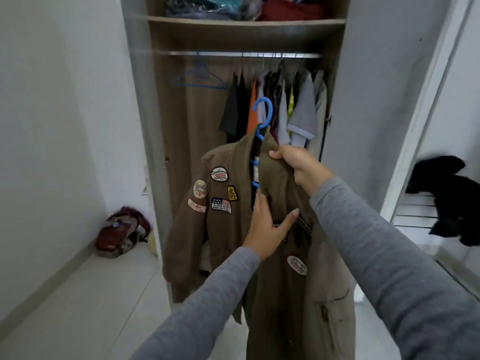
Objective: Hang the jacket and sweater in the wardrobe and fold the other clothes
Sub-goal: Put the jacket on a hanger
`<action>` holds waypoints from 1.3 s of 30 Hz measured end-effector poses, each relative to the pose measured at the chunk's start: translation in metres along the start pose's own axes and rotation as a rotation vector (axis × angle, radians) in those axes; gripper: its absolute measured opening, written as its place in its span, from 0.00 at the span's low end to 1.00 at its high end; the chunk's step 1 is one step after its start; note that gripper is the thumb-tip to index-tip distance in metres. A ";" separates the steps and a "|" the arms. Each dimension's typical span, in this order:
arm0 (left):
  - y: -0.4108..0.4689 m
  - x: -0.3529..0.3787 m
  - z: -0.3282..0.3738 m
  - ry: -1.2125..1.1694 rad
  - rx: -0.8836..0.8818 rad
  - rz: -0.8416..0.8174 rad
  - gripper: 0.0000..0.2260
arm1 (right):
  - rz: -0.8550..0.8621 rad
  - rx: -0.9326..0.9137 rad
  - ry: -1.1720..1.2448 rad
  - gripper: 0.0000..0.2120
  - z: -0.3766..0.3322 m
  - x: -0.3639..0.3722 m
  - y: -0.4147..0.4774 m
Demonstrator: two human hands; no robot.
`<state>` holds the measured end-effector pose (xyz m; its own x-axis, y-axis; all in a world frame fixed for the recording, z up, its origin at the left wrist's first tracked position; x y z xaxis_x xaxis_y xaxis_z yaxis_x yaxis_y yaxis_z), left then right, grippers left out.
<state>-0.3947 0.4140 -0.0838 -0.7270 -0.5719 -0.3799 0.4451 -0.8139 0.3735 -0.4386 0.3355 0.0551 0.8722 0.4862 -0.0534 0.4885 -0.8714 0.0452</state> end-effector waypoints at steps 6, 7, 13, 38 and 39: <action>0.017 0.012 -0.007 -0.085 -0.104 -0.029 0.39 | 0.061 0.030 0.087 0.12 0.014 -0.008 0.022; 0.018 0.009 -0.009 -0.104 -0.112 -0.031 0.38 | 0.066 0.031 0.122 0.12 0.016 -0.006 0.026; 0.021 -0.016 -0.011 -0.350 -0.126 -0.132 0.26 | 0.006 0.000 0.151 0.09 0.028 0.016 0.067; 0.255 -0.114 -0.115 -0.074 -0.025 0.320 0.21 | -0.222 -0.212 0.410 0.15 0.008 0.173 0.317; 0.274 -0.120 -0.117 -0.070 -0.010 0.320 0.22 | -0.228 -0.221 0.413 0.11 0.000 0.177 0.331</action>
<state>-0.1244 0.2472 -0.0353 -0.5834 -0.7906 -0.1859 0.6615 -0.5954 0.4560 -0.1223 0.1333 0.0608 0.6583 0.6863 0.3091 0.6217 -0.7273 0.2907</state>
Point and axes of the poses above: each hand's wrist, its own y-axis towards the middle knuckle, its own x-axis out of the palm, z = x × y, the point moved 1 cm from there along y, towards the middle knuckle, and after that the axes turned 5 degrees about -x, right-handed, at the moved point
